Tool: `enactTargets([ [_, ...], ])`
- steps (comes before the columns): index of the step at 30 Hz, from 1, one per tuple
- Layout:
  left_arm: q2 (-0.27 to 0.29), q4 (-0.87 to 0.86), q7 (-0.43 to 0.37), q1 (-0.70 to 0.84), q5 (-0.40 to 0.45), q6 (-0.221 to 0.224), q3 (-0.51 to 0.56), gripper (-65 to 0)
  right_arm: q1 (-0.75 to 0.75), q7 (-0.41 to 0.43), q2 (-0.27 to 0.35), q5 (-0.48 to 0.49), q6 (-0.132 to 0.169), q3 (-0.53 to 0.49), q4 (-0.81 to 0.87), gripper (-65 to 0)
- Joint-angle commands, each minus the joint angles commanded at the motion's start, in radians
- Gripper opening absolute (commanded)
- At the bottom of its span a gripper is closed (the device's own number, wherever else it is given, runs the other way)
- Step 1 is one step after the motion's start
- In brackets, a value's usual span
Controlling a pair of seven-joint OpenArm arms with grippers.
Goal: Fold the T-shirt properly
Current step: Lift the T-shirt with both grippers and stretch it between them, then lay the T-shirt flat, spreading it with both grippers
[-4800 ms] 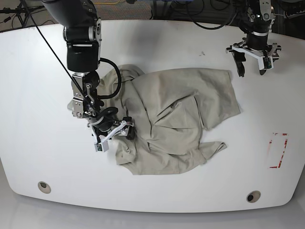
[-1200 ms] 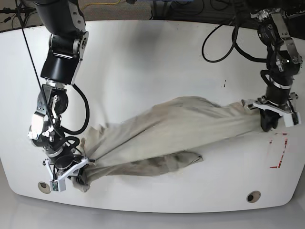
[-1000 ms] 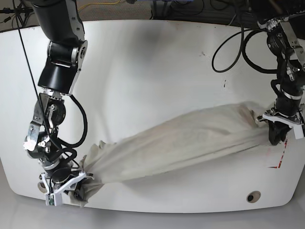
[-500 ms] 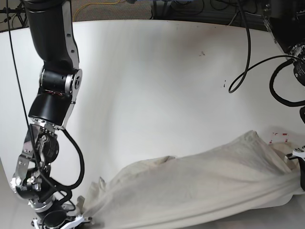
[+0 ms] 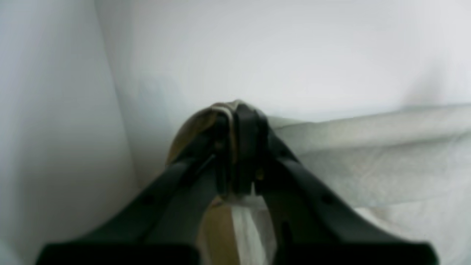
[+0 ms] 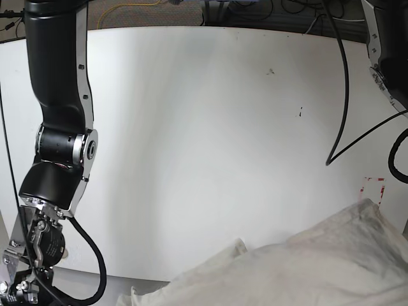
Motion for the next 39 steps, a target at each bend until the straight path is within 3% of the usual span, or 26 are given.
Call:
enactTargets([
  [5, 0.008, 0.002, -0.018, 0.123, 0.0, 0.0, -0.006, -65.0, -0.121, -0.009, 0.02, 0.0, 0.0, 0.005, 0.055, -63.7],
  [9, 0.046, 0.003, -0.061, 0.222, -0.002, -0.003, -0.015, -65.0, -0.262, -0.006, 0.025, 0.0, 0.0, 0.052, 0.11, -63.7],
  [14, 0.063, 0.006, -0.078, 0.414, -0.002, -0.095, -0.078, -65.0, -0.509, -0.006, 0.023, 0.006, 0.0, 0.141, 0.218, -63.7],
  [21, 0.146, 0.011, -0.083, 0.647, -0.002, -0.18, -0.169, -65.0, -0.784, -0.003, 0.017, 0.011, 0.003, 0.21, 0.305, -63.7],
  [26, 0.213, 0.009, -0.083, 0.796, 0.003, -0.245, -0.23, -65.0, -0.954, -0.003, -0.032, 0.011, 0.012, 0.29, 0.348, -63.7],
  [34, 0.273, 0.006, -0.083, 0.991, 0.006, -0.313, -0.304, -65.0, -1.168, -0.003, -0.064, 0.012, 0.012, 0.351, 0.394, -63.9],
  [39, 0.279, 0.006, -0.081, 1.085, 0.005, -0.327, -0.333, -65.0, -1.258, -0.003, -0.095, 0.012, 0.014, 0.353, 0.413, -64.0],
])
